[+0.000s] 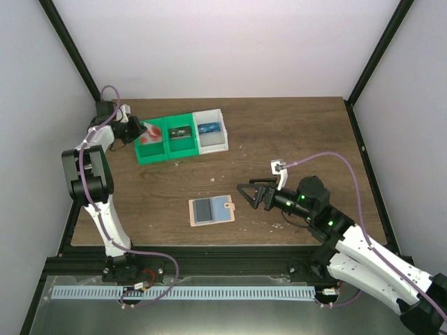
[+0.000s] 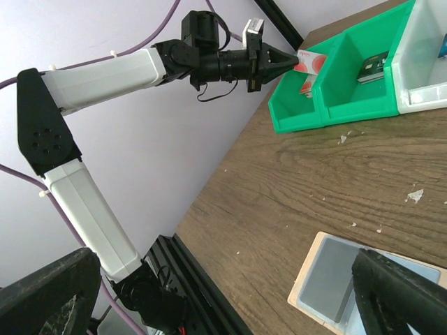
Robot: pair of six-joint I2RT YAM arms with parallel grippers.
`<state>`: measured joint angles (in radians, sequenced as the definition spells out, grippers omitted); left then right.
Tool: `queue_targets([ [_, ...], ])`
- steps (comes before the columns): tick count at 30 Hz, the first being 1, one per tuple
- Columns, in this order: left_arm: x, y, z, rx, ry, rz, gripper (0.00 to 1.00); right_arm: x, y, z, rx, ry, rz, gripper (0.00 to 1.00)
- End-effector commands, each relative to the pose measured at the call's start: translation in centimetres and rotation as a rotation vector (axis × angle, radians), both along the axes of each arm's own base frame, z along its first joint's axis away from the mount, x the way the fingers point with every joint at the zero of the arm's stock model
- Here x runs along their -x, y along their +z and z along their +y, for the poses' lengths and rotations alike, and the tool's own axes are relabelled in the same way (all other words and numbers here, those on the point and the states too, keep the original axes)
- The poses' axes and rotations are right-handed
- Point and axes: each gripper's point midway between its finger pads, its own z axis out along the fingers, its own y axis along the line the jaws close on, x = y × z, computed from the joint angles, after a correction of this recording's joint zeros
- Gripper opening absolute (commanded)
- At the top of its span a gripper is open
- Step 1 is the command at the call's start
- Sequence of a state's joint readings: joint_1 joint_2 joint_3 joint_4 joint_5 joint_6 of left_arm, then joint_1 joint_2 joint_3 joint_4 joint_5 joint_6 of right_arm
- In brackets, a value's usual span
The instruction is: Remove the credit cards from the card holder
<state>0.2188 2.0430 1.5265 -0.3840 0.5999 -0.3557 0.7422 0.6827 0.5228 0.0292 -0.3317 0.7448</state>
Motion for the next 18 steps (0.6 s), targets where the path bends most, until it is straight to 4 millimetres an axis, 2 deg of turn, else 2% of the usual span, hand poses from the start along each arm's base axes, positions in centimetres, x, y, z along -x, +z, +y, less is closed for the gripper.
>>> queue_targets([
  [1,-0.8,0.3,0.7,-0.04,0.02,-0.012,0.02,-0.4,2.0,-0.5,-0.024,-0.038,-0.035,1.0],
  [7,-1.0,0.6,1.1,-0.057,0.041,-0.013,0.12,-0.5,1.5,-0.5,-0.018,-0.042,-0.02,1.0],
  [9,-1.1,0.9,1.3,-0.059,0.062,-0.016,0.21,-0.6,1.4,-0.5,-0.015,-0.046,-0.016,1.0],
  [12,-1.3,1.6,1.6,-0.07,0.097,-0.023,0.33,-0.6,1.3,-0.6,-0.014,-0.049,-0.016,1.0],
  [18,-1.1,3.6,2.1,-0.082,0.166,-0.035,0.45,-0.6,1.0,-0.4,-0.005,-0.043,-0.013,1.0],
])
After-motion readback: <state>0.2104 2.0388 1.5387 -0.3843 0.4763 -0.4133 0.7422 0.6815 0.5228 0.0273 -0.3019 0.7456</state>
